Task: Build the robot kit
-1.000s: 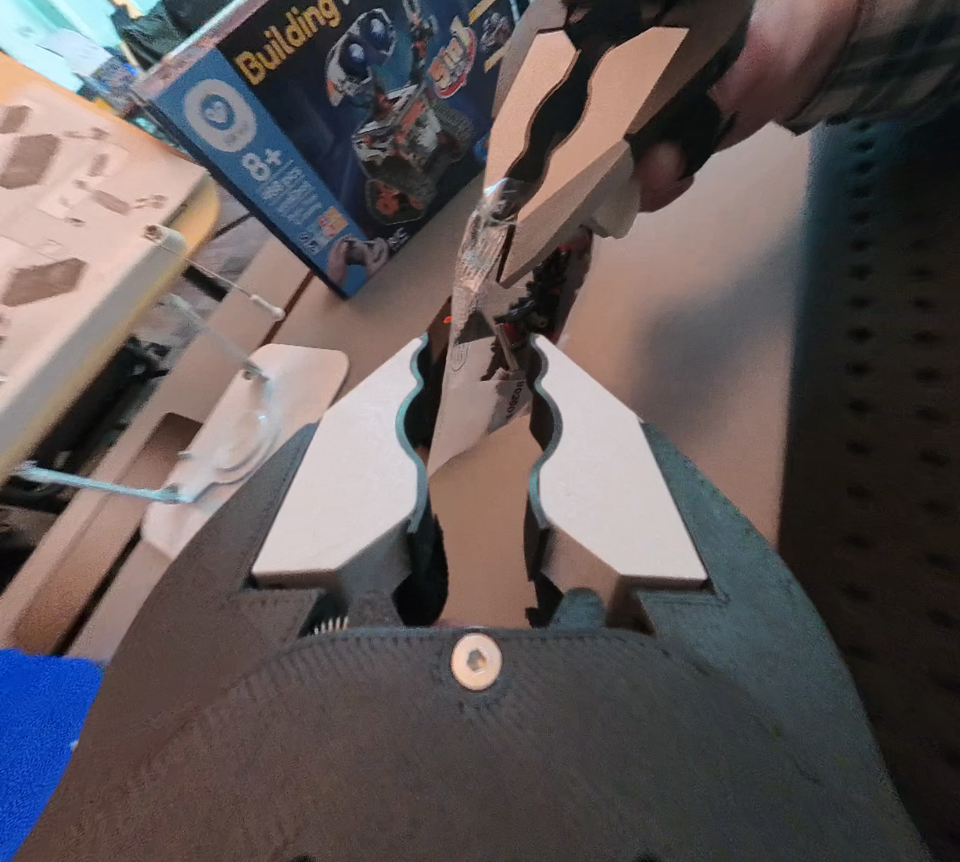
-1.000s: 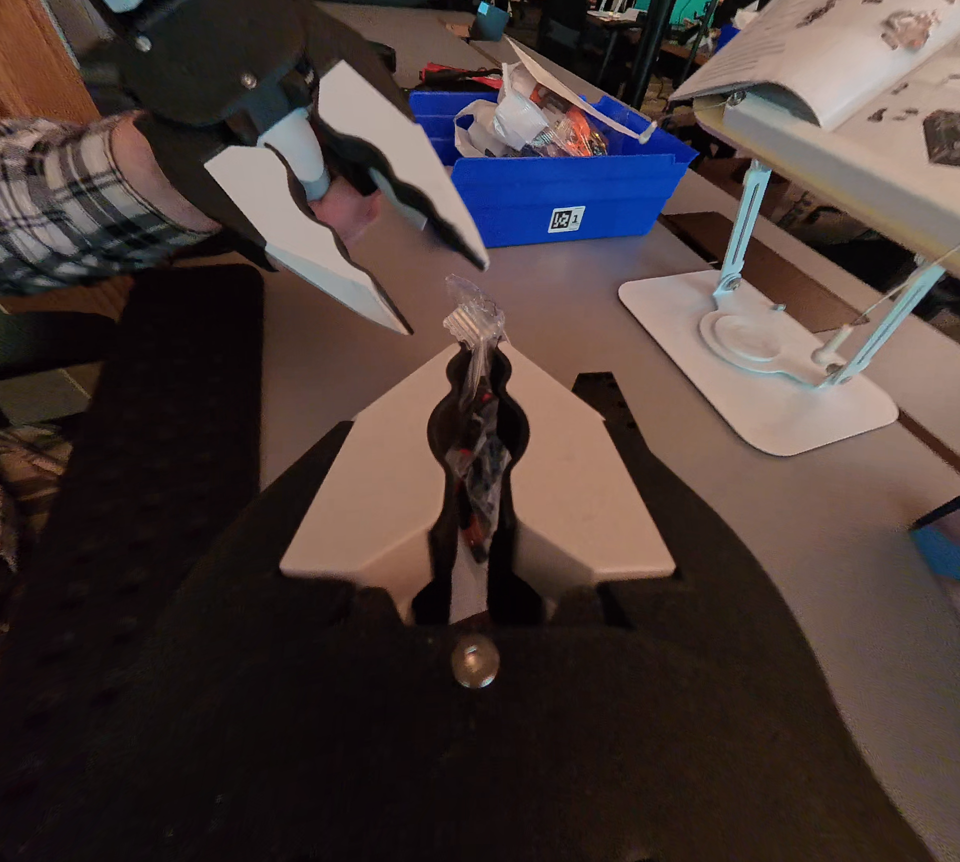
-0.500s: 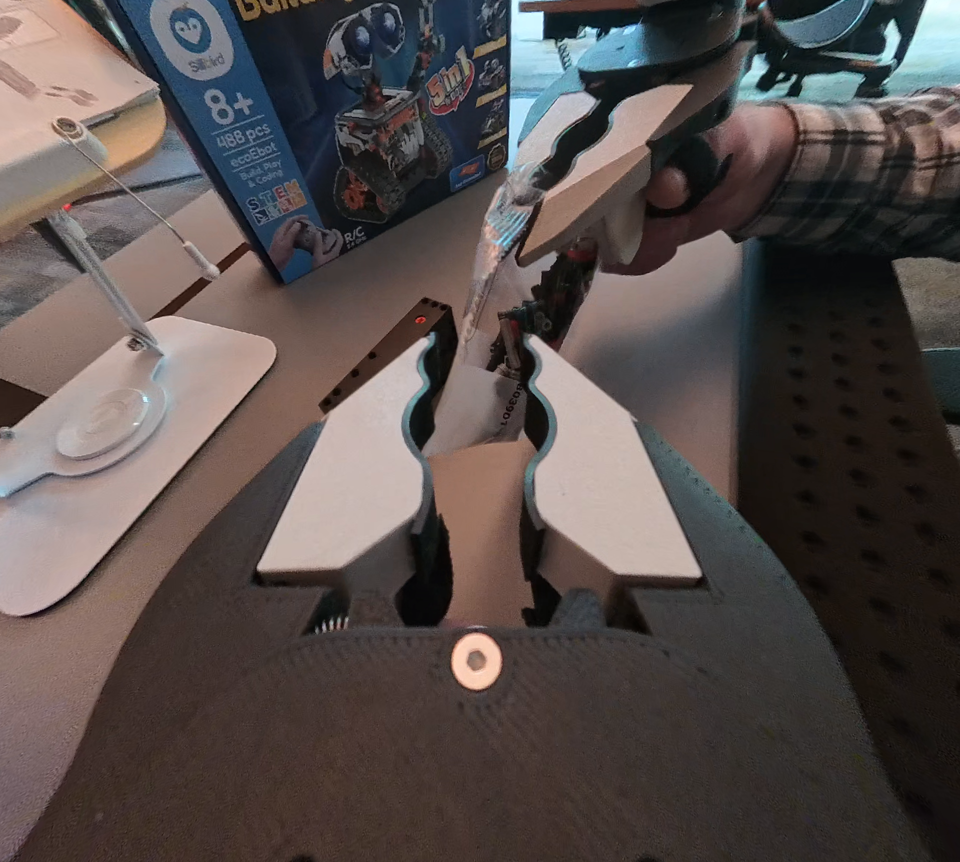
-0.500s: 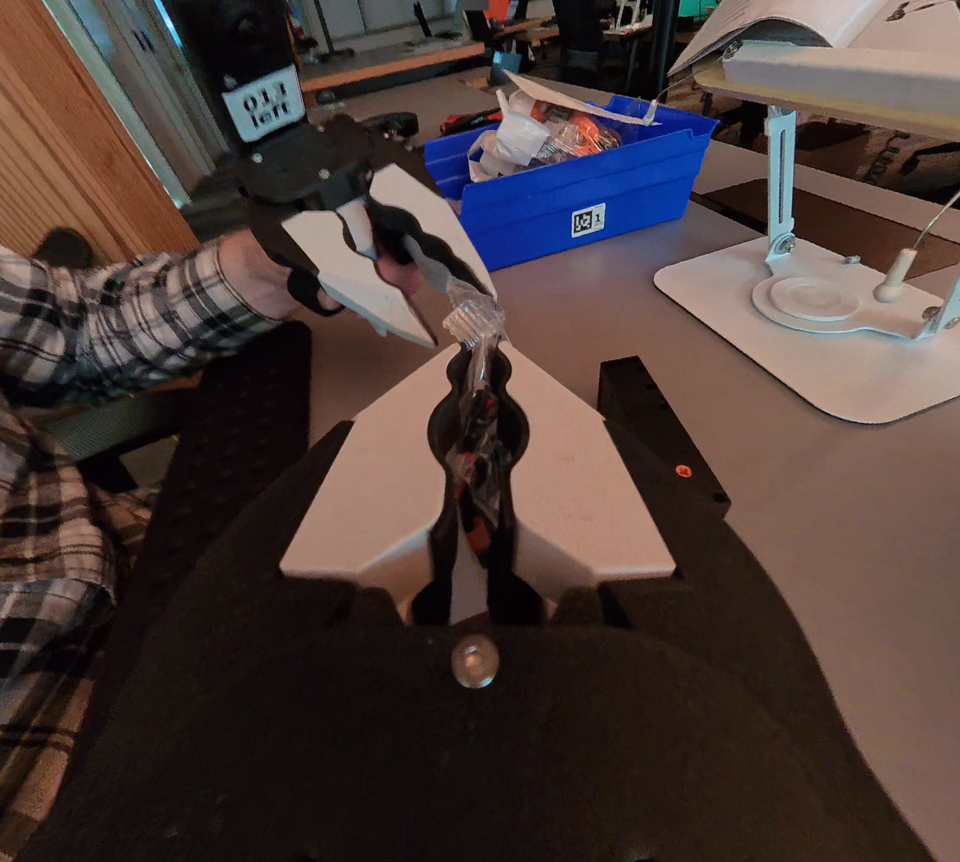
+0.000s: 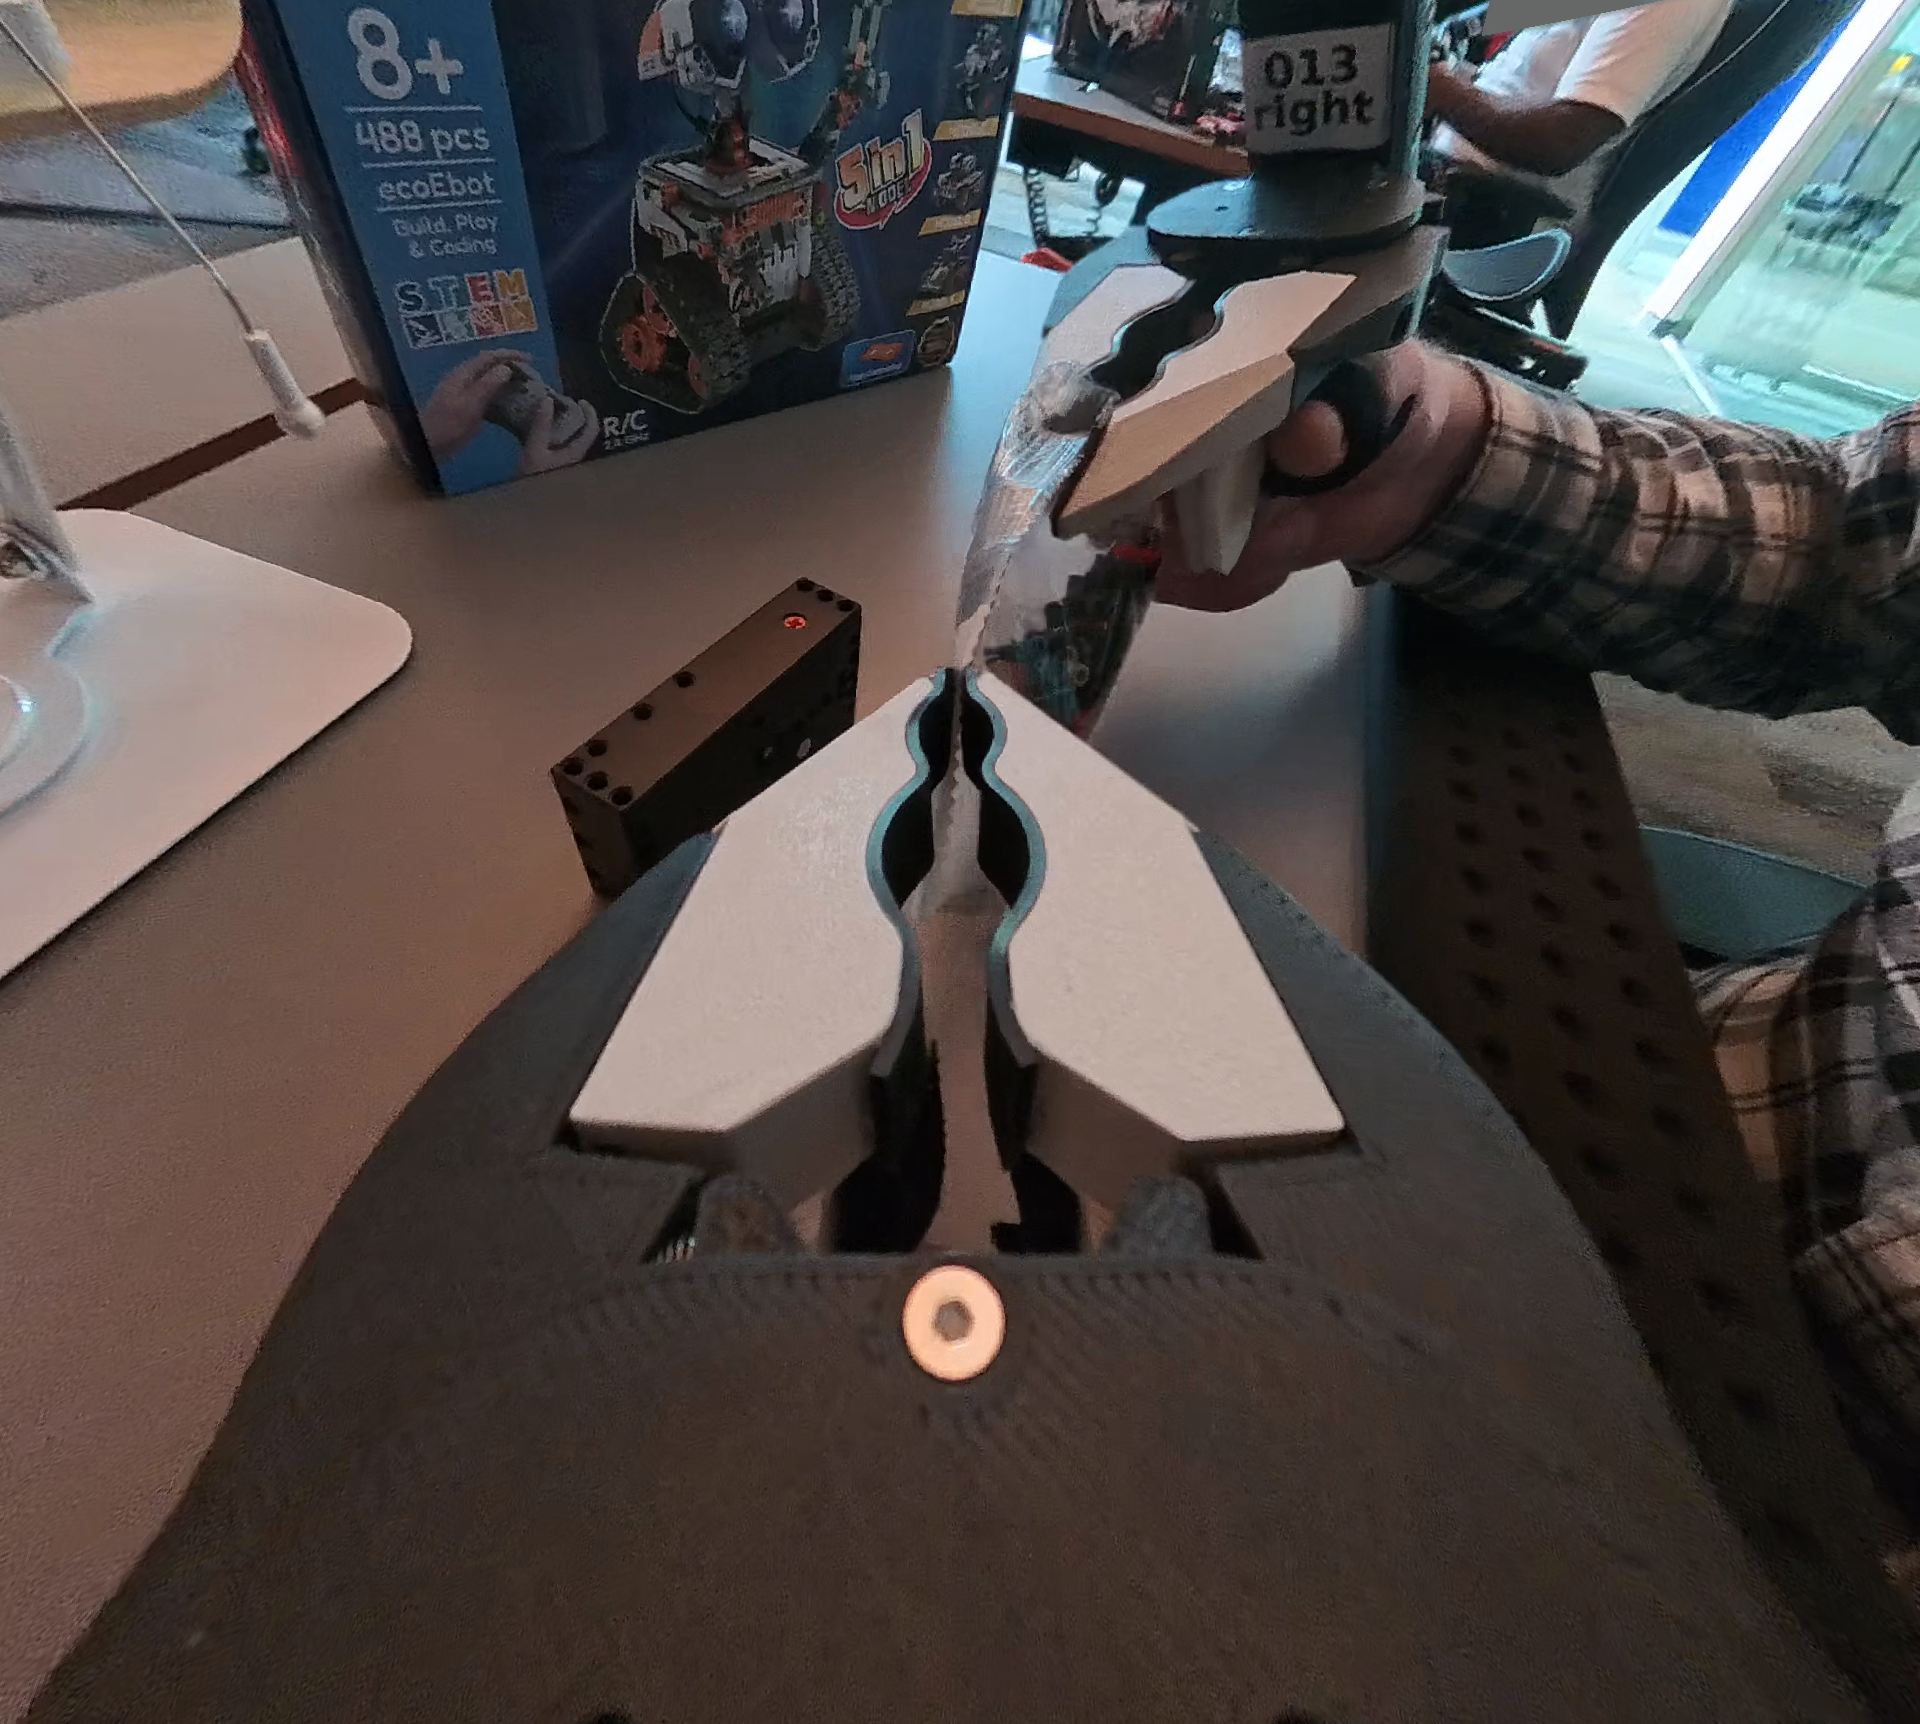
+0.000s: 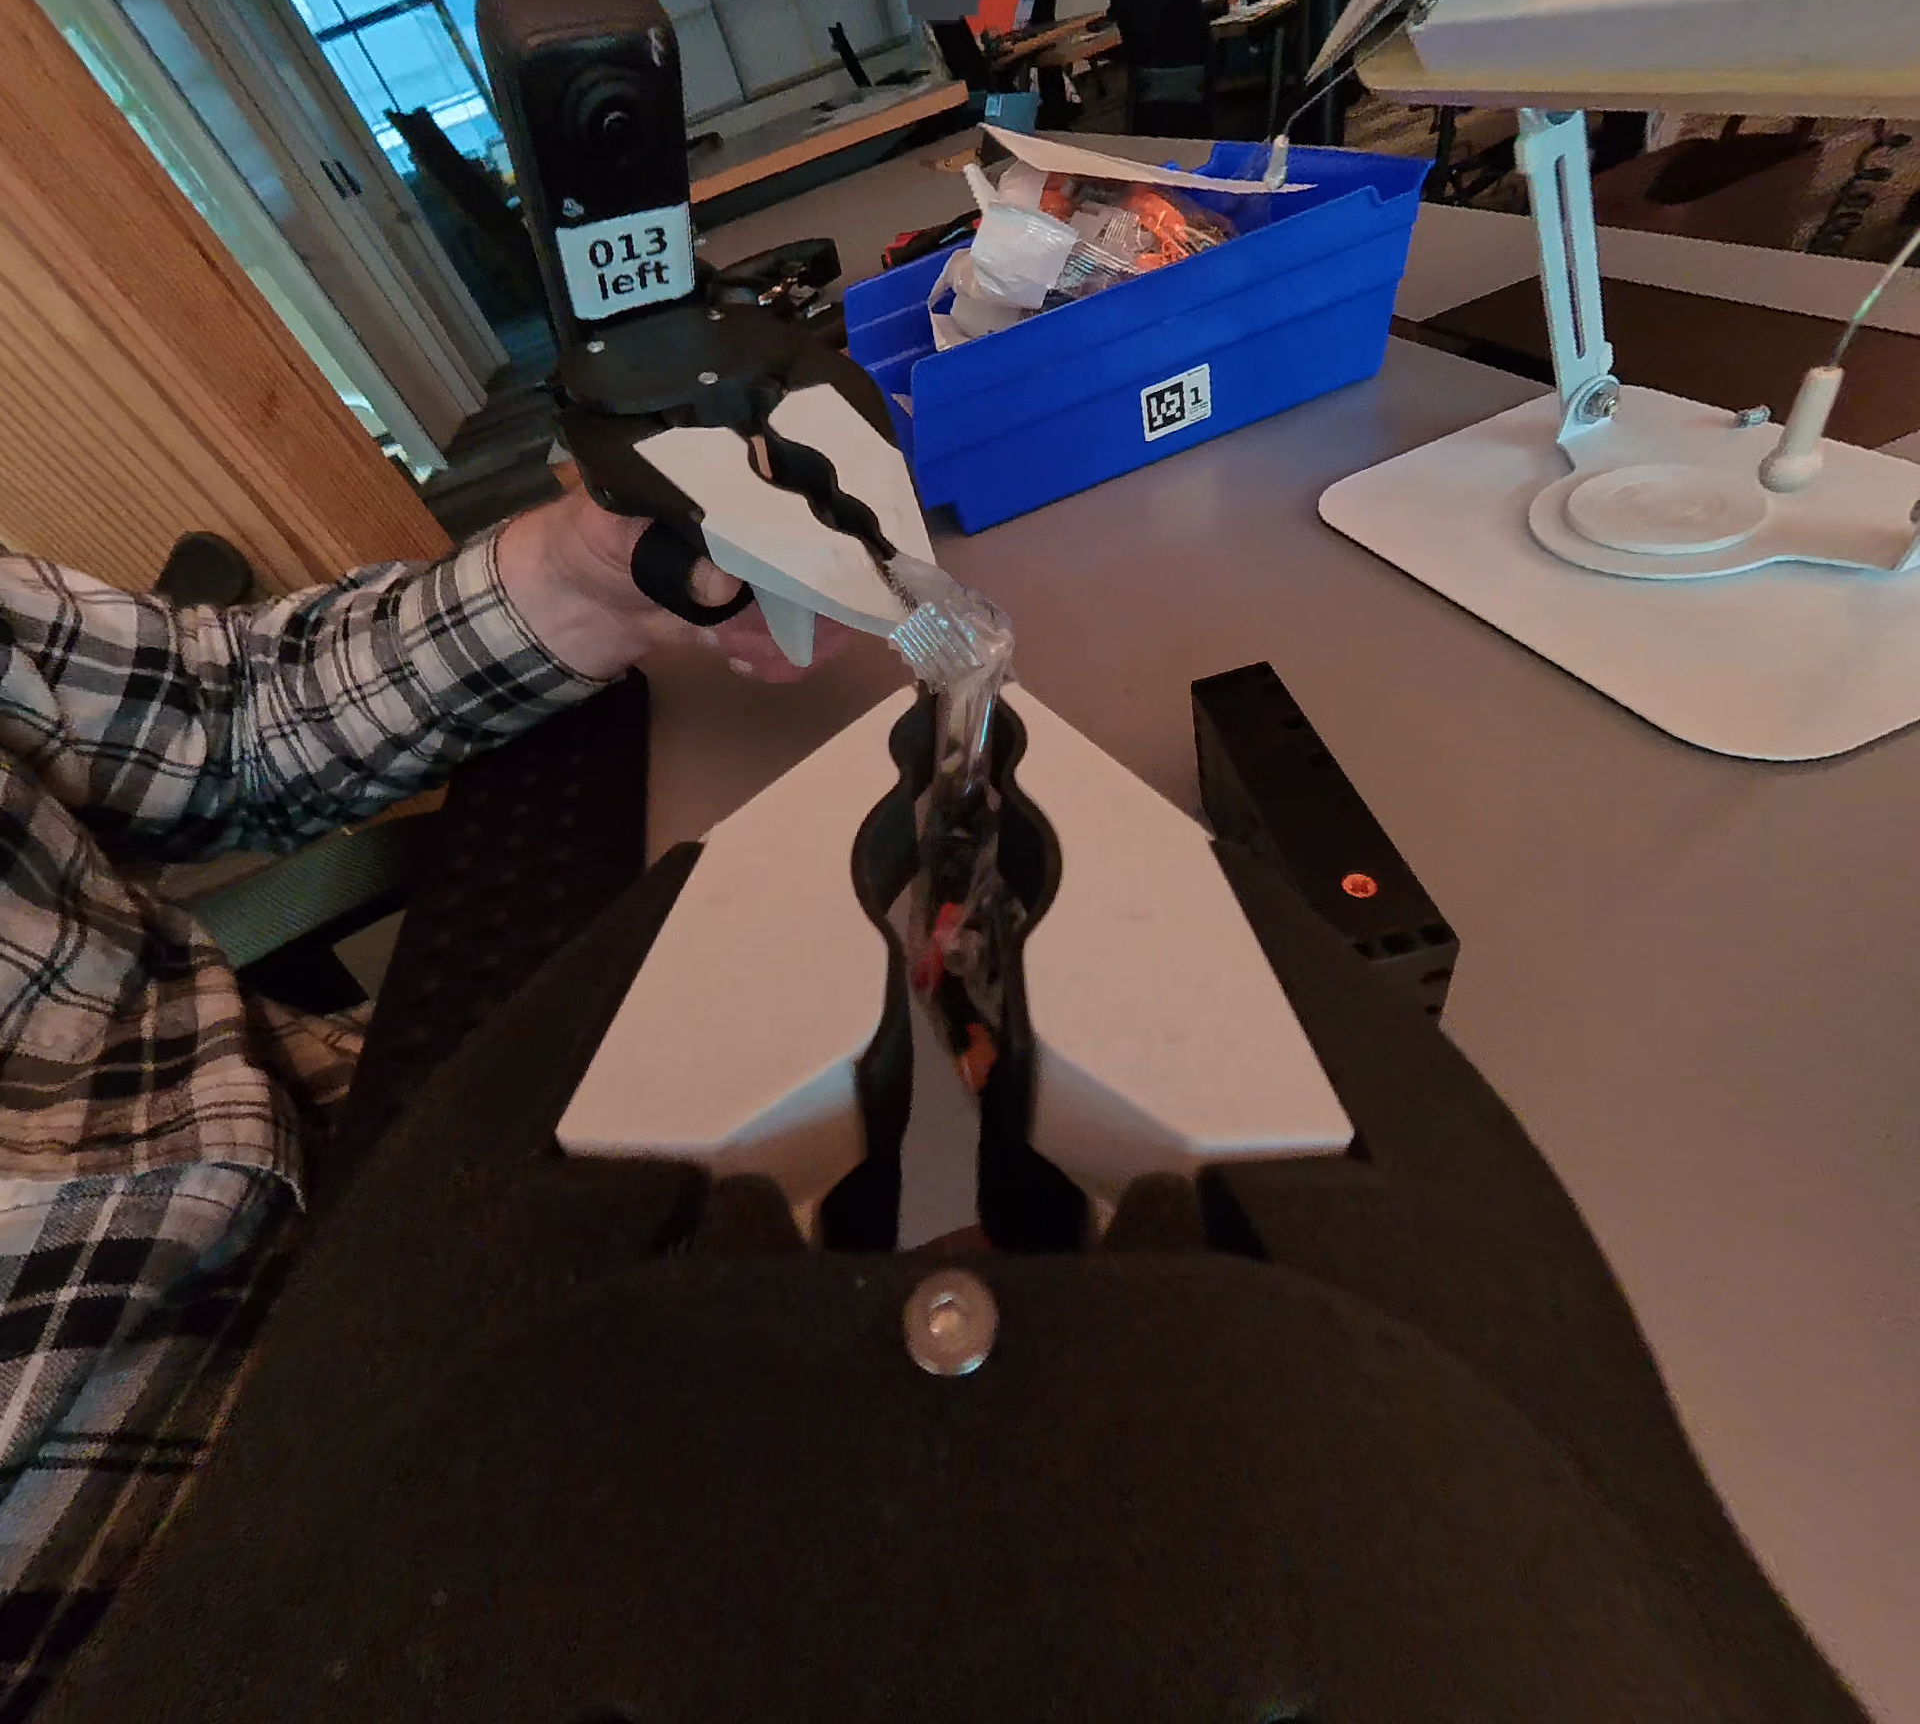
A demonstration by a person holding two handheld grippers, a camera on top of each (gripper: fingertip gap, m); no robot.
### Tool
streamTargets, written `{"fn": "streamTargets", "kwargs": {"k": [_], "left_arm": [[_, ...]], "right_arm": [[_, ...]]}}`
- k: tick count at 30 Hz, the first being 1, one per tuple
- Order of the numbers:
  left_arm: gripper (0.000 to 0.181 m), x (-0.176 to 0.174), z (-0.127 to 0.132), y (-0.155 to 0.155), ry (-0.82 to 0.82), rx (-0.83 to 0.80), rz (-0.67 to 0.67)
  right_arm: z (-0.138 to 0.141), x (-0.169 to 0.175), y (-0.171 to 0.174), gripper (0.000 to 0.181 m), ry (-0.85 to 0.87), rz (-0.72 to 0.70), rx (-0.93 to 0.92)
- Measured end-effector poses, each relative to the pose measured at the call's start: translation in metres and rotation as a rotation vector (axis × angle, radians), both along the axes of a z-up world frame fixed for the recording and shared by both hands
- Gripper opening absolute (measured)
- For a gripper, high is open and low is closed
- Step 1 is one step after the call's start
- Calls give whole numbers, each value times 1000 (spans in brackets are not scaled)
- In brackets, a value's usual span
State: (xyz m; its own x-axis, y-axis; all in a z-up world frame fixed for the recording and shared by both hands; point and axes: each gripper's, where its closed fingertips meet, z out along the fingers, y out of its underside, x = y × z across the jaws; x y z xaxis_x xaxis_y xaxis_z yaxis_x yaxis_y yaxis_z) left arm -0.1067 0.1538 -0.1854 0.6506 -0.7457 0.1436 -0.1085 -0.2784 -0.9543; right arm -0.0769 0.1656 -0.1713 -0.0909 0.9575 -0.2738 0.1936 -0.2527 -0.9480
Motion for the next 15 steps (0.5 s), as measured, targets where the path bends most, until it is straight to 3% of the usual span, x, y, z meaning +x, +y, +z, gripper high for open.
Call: {"fn": "streamTargets", "kwargs": {"k": [4,11,15], "left_arm": [[9,-4,3,3,-54,-2,-1],[0,-2,6,3,-80,0,-5],[0,-1,-1,1,-64,-45,-14]], "right_arm": [[5,3,7,5,40,-9,-133],[4,6,10,5,43,6,-232],[6,9,12,29,15,-30,-94]]}}
